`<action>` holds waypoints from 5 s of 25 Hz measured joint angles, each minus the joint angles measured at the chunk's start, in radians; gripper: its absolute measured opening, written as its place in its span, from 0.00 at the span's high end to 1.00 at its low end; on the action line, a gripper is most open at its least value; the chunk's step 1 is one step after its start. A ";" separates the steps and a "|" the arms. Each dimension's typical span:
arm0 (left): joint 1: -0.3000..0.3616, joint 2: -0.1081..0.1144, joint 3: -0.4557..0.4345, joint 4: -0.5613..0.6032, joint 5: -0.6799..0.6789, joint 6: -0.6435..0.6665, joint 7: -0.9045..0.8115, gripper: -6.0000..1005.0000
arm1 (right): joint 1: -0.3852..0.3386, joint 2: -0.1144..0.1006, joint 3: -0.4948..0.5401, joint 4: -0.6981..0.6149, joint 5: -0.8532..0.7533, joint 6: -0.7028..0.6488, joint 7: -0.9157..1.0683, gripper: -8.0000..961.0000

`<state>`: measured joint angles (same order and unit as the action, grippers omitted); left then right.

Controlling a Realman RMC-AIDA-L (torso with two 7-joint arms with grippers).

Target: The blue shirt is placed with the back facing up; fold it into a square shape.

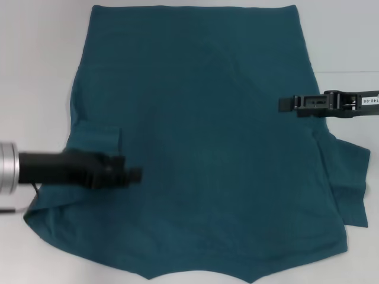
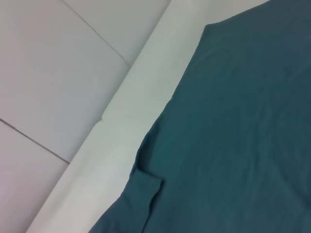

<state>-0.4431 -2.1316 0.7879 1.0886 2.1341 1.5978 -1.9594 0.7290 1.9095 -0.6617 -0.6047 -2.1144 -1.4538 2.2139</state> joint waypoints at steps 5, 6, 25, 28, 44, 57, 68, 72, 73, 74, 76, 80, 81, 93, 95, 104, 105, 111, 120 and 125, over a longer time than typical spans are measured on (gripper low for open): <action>0.071 -0.037 0.008 -0.026 -0.065 0.024 0.140 0.37 | -0.004 -0.033 -0.010 0.004 0.000 0.003 0.070 0.13; 0.074 -0.035 0.008 -0.050 -0.087 0.025 0.145 0.37 | -0.009 -0.039 -0.010 0.003 0.000 0.002 0.077 0.13; 0.054 -0.028 -0.081 -0.183 -0.216 0.007 0.085 0.37 | -0.117 -0.123 0.000 -0.067 -0.193 -0.152 0.279 0.14; 0.052 -0.027 -0.082 -0.187 -0.217 -0.005 0.086 0.37 | -0.130 -0.129 0.011 -0.067 -0.207 -0.154 0.307 0.14; 0.052 -0.027 -0.091 -0.197 -0.218 -0.023 0.095 0.37 | -0.151 -0.067 0.009 -0.067 -0.288 -0.063 0.318 0.15; 0.059 -0.028 -0.094 -0.197 -0.218 -0.020 0.091 0.37 | -0.160 -0.052 0.006 -0.059 -0.288 -0.018 0.304 0.16; 0.061 -0.027 -0.105 -0.197 -0.218 -0.015 0.090 0.37 | -0.150 -0.047 0.003 -0.055 -0.289 0.002 0.305 0.16; 0.061 -0.027 -0.106 -0.197 -0.218 -0.015 0.090 0.37 | -0.147 -0.039 0.001 -0.055 -0.290 0.013 0.305 0.16; 0.061 -0.027 -0.107 -0.197 -0.218 -0.015 0.090 0.37 | -0.146 -0.037 -0.002 -0.054 -0.290 0.013 0.305 0.16; 0.061 -0.027 -0.109 -0.197 -0.218 -0.016 0.090 0.37 | -0.145 -0.037 -0.005 -0.053 -0.290 0.014 0.305 0.16; 0.060 -0.027 -0.115 -0.197 -0.218 -0.018 0.089 0.37 | -0.144 -0.037 -0.010 -0.047 -0.291 0.016 0.307 0.17; 0.060 -0.026 -0.119 -0.197 -0.218 -0.019 0.089 0.37 | -0.140 -0.044 -0.012 -0.029 -0.291 0.023 0.311 0.17; 0.060 -0.026 -0.119 -0.197 -0.218 -0.019 0.089 0.37 | -0.140 -0.044 -0.012 -0.027 -0.291 0.027 0.310 0.17; 0.061 -0.025 -0.121 -0.197 -0.218 -0.020 0.089 0.37 | -0.123 -0.013 -0.008 -0.027 -0.290 0.069 0.266 0.17; 0.061 -0.025 -0.121 -0.197 -0.218 -0.019 0.089 0.37 | -0.123 -0.012 -0.005 -0.026 -0.286 0.070 0.267 0.17; 0.061 -0.025 -0.137 -0.197 -0.221 -0.015 0.089 0.37 | -0.125 -0.014 -0.014 -0.018 -0.297 0.071 0.289 0.18; 0.061 -0.025 -0.142 -0.197 -0.223 -0.013 0.089 0.37 | -0.124 -0.014 -0.017 -0.017 -0.305 0.071 0.291 0.18; 0.061 -0.025 -0.156 -0.198 -0.229 -0.009 0.089 0.37 | -0.119 -0.012 -0.020 -0.017 -0.340 0.073 0.293 0.23; 0.061 -0.026 -0.156 -0.199 -0.230 -0.008 0.089 0.37 | -0.116 -0.010 -0.017 -0.023 -0.341 0.073 0.294 0.43; 0.061 -0.027 -0.156 -0.199 -0.231 -0.008 0.089 0.37 | -0.115 -0.014 -0.018 -0.025 -0.342 0.073 0.301 0.65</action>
<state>-0.3819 -2.1583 0.6320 0.8896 1.9036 1.5897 -1.8699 0.6142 1.8951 -0.6798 -0.6299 -2.4560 -1.3812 2.5146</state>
